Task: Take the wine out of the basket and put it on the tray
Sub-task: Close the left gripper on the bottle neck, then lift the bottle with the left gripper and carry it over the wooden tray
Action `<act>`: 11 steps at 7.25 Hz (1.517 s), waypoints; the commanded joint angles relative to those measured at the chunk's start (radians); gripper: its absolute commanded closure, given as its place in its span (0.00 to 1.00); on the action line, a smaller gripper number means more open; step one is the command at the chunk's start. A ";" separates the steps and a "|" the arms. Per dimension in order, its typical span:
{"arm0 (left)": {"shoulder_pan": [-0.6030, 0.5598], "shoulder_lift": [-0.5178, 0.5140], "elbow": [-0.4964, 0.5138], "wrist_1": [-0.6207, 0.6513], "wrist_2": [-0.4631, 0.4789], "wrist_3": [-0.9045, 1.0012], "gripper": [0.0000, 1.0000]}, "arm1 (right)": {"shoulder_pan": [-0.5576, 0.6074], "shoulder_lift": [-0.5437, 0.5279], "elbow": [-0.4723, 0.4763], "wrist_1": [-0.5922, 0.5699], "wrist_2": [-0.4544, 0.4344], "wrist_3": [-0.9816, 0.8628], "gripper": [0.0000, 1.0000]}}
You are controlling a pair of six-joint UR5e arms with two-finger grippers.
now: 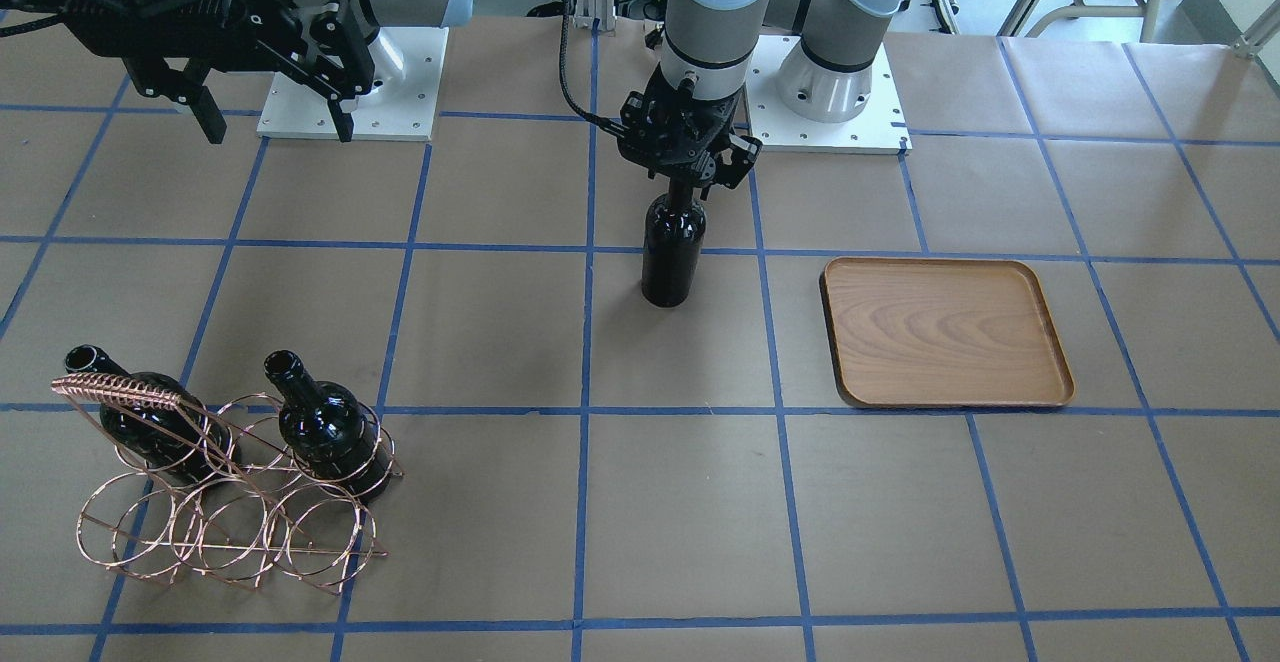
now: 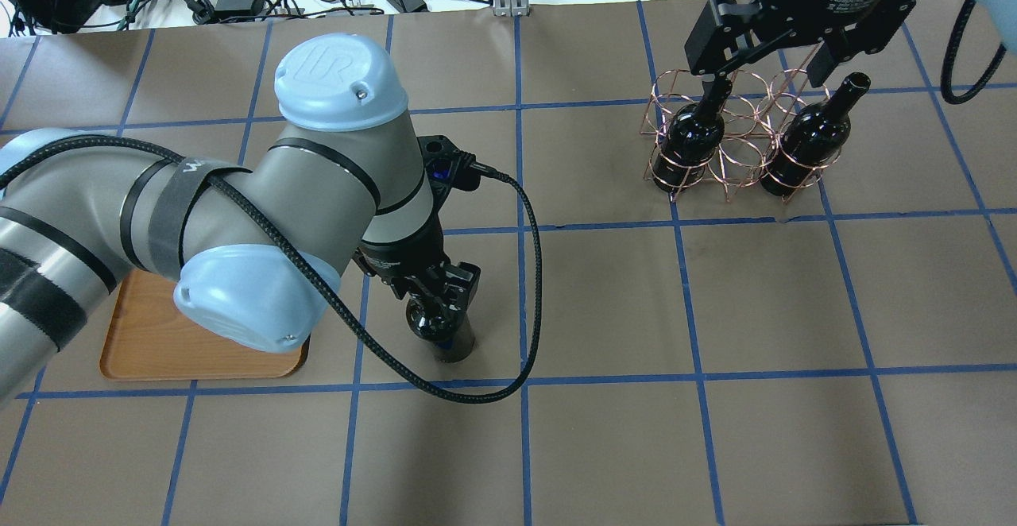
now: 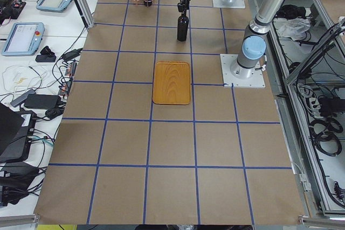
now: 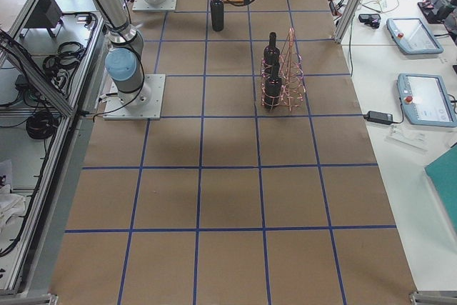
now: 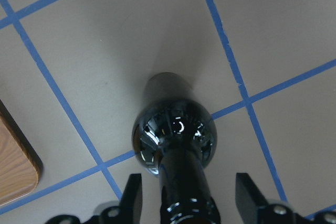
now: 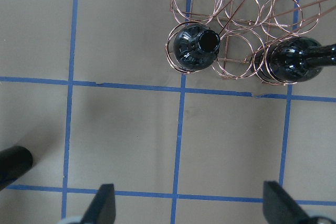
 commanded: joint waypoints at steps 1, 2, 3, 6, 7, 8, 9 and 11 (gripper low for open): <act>0.000 -0.001 0.000 -0.001 -0.003 0.000 0.49 | 0.001 -0.001 -0.003 0.021 0.001 0.011 0.00; 0.000 -0.001 0.000 -0.001 -0.004 0.000 0.60 | 0.001 0.001 -0.003 0.021 0.002 0.012 0.00; 0.000 -0.001 0.001 -0.001 -0.004 0.005 0.89 | 0.001 0.001 -0.004 0.032 0.001 0.014 0.00; 0.006 0.008 0.024 -0.001 0.011 0.006 1.00 | 0.001 -0.001 -0.009 0.047 0.002 0.017 0.00; 0.029 0.008 0.088 -0.044 0.081 0.006 1.00 | 0.001 -0.001 -0.010 0.049 0.001 0.018 0.00; 0.101 0.013 0.142 -0.090 0.094 0.011 1.00 | 0.001 -0.001 -0.017 0.062 -0.001 0.023 0.00; 0.191 0.022 0.174 -0.110 0.095 0.064 1.00 | 0.001 -0.001 -0.020 0.076 -0.004 0.032 0.00; 0.396 0.023 0.223 -0.173 0.130 0.304 1.00 | 0.004 0.002 -0.027 0.078 -0.005 0.031 0.00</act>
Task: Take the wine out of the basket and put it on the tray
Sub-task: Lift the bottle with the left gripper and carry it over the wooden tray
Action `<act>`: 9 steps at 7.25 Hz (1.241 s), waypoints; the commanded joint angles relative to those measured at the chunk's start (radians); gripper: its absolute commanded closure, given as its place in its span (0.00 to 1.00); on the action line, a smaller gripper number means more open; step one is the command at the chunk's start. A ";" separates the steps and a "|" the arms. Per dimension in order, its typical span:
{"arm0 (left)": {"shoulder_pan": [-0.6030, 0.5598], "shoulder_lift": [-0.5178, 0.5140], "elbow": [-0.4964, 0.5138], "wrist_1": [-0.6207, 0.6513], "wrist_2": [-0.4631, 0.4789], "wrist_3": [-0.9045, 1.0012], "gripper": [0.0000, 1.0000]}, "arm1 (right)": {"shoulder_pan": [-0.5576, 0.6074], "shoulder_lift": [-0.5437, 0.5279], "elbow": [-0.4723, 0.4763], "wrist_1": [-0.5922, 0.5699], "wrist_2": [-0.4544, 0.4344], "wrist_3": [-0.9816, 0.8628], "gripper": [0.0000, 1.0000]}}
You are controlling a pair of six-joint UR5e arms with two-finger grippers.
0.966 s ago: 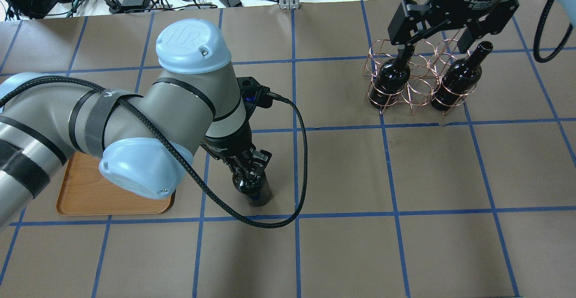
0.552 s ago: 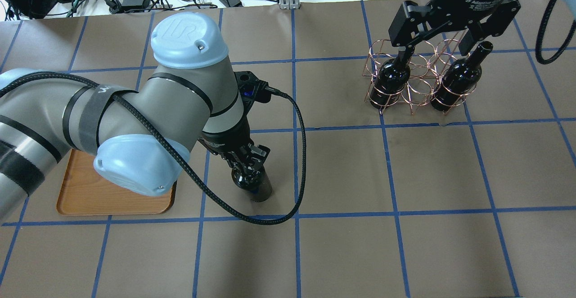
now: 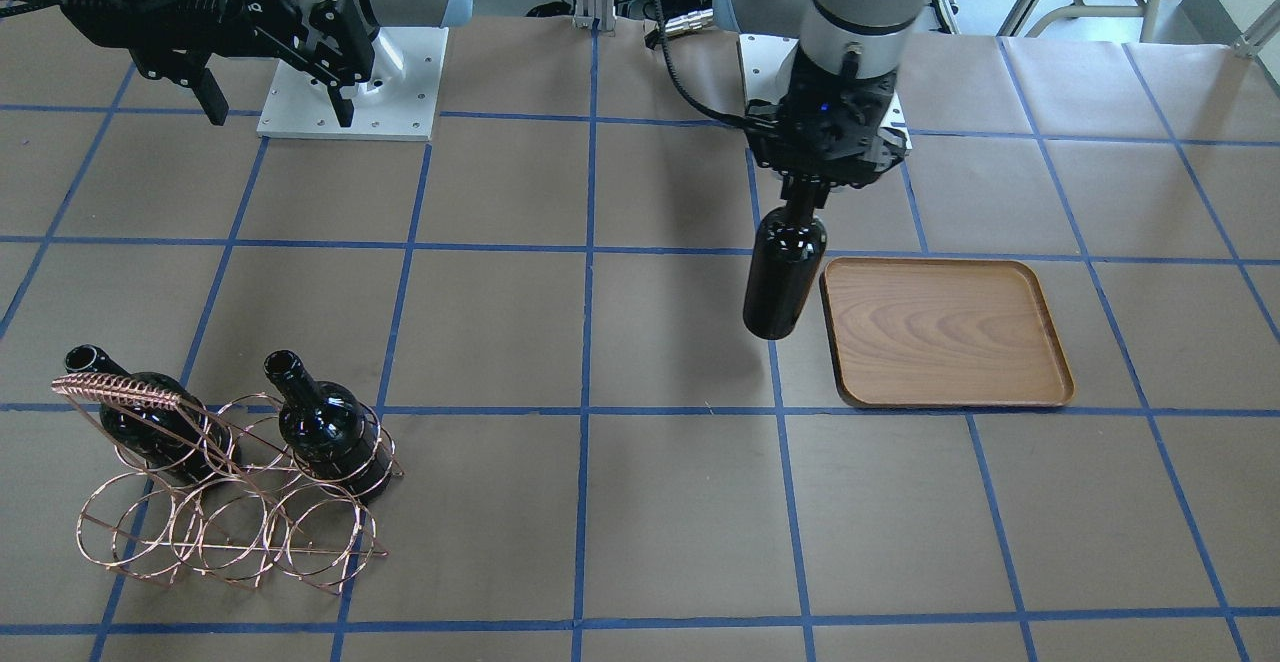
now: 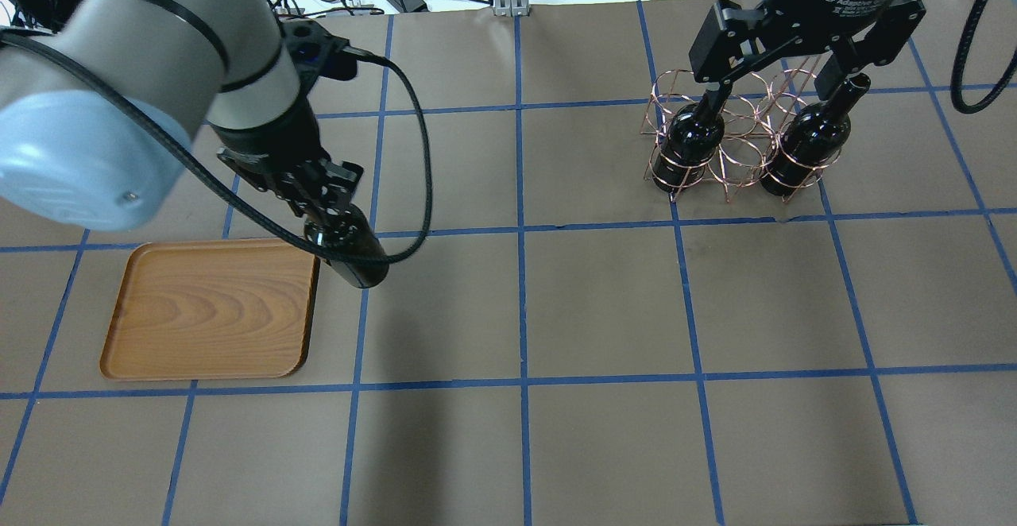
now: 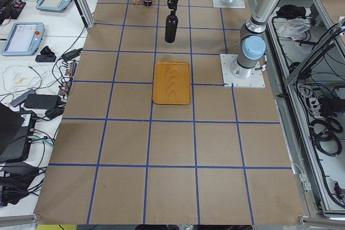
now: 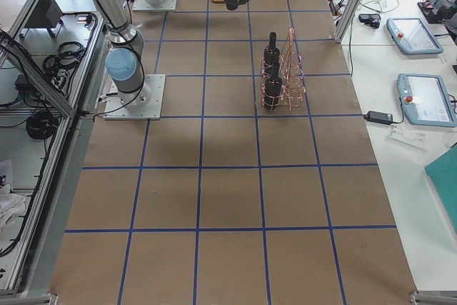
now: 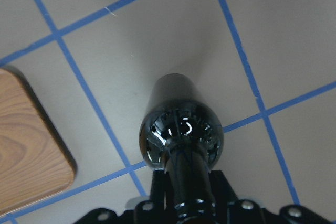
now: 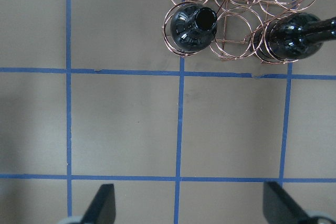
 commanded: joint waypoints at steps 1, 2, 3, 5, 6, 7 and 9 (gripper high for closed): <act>0.231 0.001 0.028 -0.028 0.017 0.264 1.00 | 0.002 0.001 -0.005 0.005 0.005 0.002 0.00; 0.341 -0.002 0.023 -0.023 0.014 0.397 1.00 | 0.002 0.000 -0.005 0.005 0.008 0.002 0.00; 0.444 -0.022 0.010 -0.019 0.003 0.535 1.00 | 0.002 0.001 -0.005 0.005 0.008 0.002 0.00; 0.517 -0.041 -0.036 -0.017 0.003 0.590 1.00 | 0.002 0.001 -0.003 0.005 0.011 0.000 0.00; 0.519 -0.047 -0.059 -0.014 0.009 0.592 1.00 | 0.004 0.001 -0.003 0.005 0.008 0.002 0.00; 0.519 -0.050 -0.069 -0.013 0.009 0.590 1.00 | 0.004 0.000 0.002 0.003 0.008 0.002 0.00; 0.519 -0.076 -0.070 -0.001 0.014 0.590 1.00 | 0.004 0.000 0.002 0.003 0.008 0.000 0.00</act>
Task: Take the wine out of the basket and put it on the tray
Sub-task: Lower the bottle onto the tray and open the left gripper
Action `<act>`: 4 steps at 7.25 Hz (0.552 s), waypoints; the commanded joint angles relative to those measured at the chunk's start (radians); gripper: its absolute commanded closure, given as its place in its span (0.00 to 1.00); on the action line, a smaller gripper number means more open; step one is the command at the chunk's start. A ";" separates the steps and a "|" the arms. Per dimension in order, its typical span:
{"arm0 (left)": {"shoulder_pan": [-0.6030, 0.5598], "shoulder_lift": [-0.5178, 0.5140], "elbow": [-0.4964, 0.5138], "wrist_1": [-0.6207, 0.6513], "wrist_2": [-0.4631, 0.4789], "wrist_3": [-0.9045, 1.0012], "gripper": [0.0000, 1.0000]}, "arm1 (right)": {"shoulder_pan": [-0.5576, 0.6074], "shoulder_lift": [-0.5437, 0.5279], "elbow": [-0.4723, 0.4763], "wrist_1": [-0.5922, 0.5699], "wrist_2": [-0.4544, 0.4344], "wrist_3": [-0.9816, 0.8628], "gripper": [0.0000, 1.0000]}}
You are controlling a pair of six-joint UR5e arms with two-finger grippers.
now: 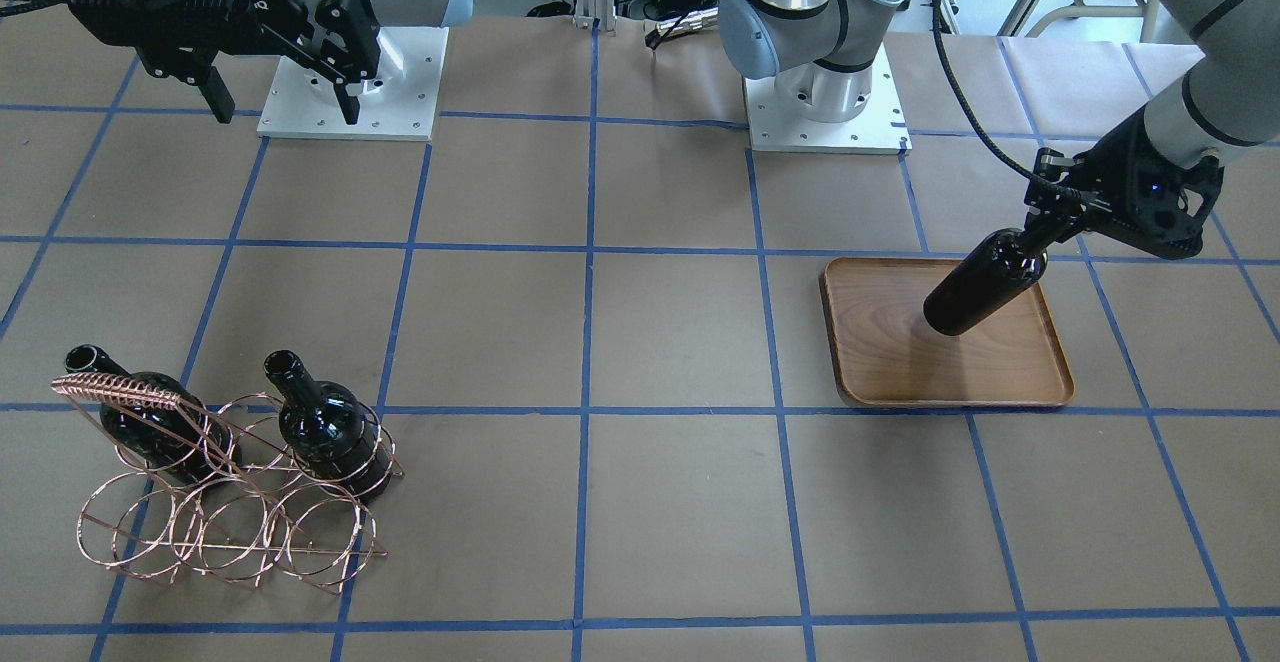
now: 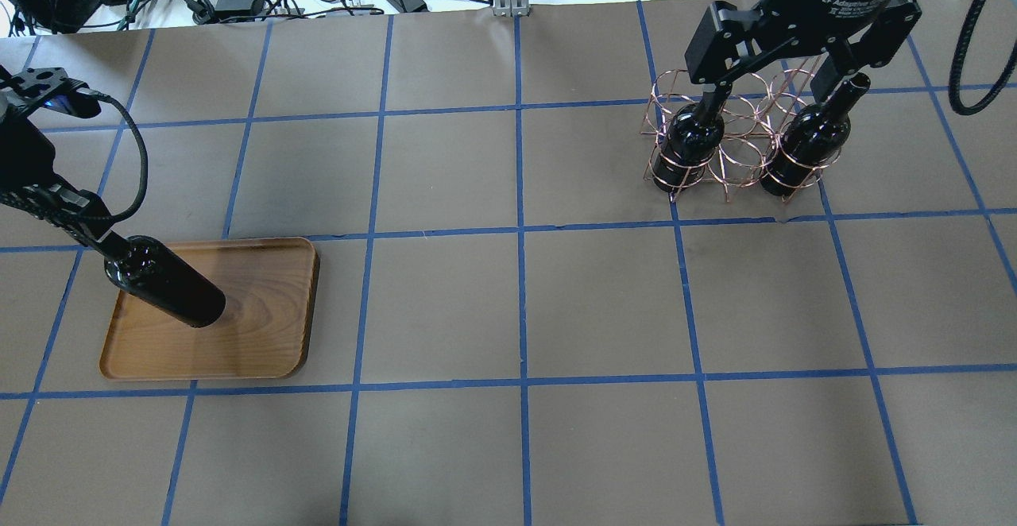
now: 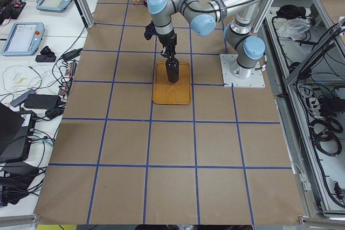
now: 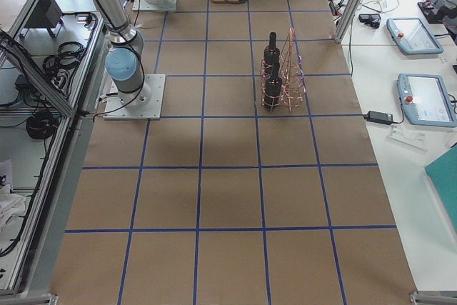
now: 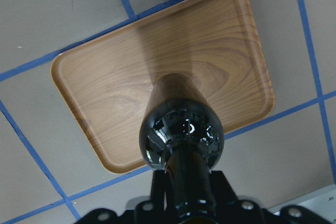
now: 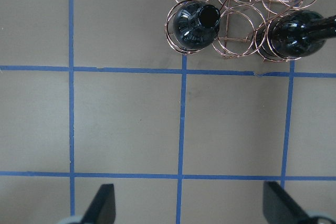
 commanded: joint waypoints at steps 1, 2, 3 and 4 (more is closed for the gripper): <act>0.001 -0.026 -0.001 0.009 0.004 0.003 1.00 | 0.000 -0.001 0.001 0.001 -0.006 0.000 0.00; 0.001 -0.032 -0.001 0.022 0.019 0.005 1.00 | 0.000 -0.001 -0.001 0.000 0.000 0.000 0.00; 0.001 -0.035 -0.006 0.023 0.017 0.005 0.94 | 0.000 -0.001 -0.001 0.001 0.000 0.000 0.00; 0.001 -0.041 -0.004 0.023 0.019 0.000 0.53 | 0.000 -0.001 -0.001 -0.002 0.003 0.000 0.00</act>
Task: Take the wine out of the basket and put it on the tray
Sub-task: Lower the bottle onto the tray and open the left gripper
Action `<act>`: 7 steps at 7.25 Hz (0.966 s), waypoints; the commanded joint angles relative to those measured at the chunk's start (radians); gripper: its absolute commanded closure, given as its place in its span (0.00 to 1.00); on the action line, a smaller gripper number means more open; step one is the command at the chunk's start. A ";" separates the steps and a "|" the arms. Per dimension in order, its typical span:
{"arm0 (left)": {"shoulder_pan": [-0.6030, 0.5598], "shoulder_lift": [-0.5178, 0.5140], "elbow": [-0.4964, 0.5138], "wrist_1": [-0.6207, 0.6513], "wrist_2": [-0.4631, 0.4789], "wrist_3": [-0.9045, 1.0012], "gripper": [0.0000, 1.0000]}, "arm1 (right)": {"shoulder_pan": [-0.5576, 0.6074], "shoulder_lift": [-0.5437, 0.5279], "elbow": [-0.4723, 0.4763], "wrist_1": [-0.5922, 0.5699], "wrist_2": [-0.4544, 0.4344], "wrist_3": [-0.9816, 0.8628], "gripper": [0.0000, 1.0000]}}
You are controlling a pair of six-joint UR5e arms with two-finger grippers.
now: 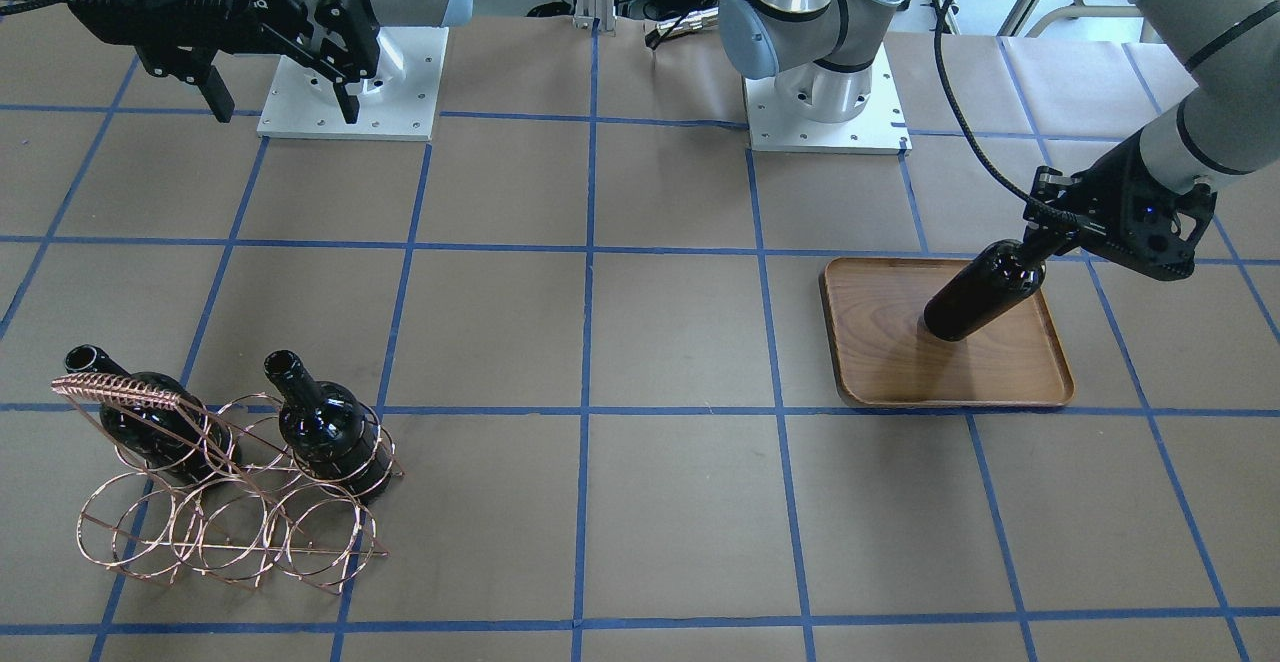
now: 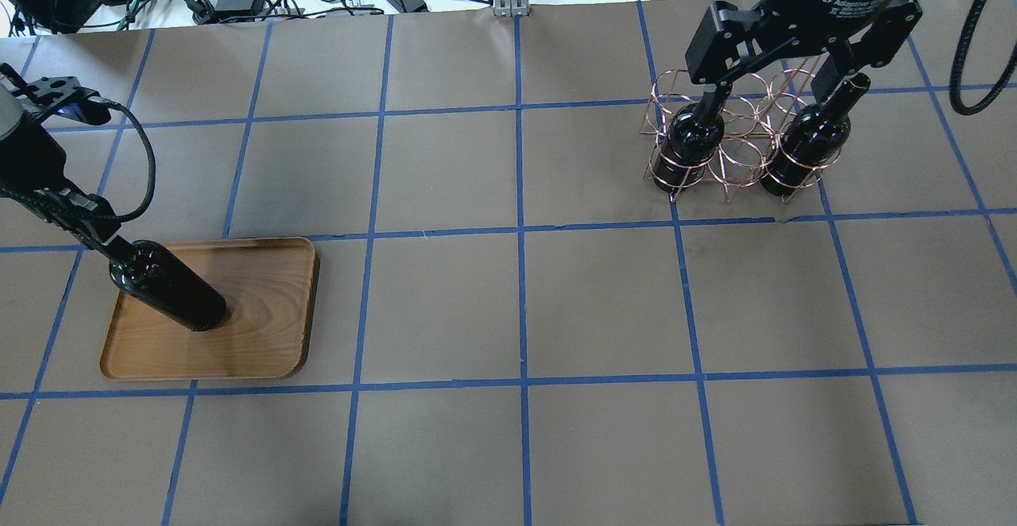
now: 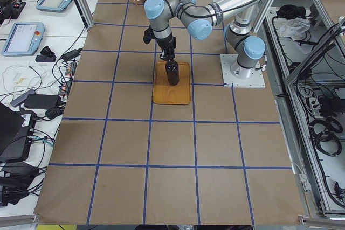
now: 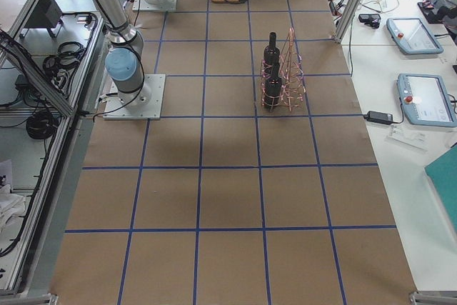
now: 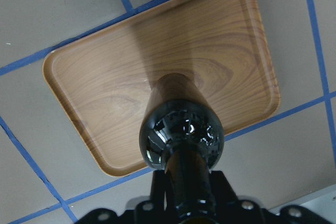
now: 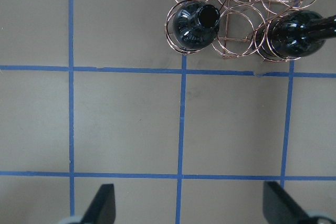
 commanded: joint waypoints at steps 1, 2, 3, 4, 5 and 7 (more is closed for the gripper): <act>0.000 -0.008 0.000 0.000 -0.002 -0.011 0.10 | 0.000 0.001 0.001 -0.003 0.003 0.000 0.00; -0.002 0.001 0.007 -0.012 -0.004 -0.012 0.00 | 0.000 0.001 0.001 -0.003 0.003 0.000 0.00; -0.018 0.036 0.018 -0.018 -0.001 -0.053 0.00 | 0.000 0.001 0.001 -0.005 0.003 0.000 0.00; -0.024 0.059 0.032 -0.036 -0.011 -0.183 0.00 | -0.002 0.001 0.003 -0.005 0.003 0.000 0.00; -0.050 0.090 0.044 -0.039 -0.027 -0.316 0.00 | -0.002 0.000 0.003 -0.005 0.003 0.000 0.00; -0.180 0.133 0.070 -0.069 -0.028 -0.684 0.00 | -0.002 0.000 0.004 -0.005 0.003 0.000 0.00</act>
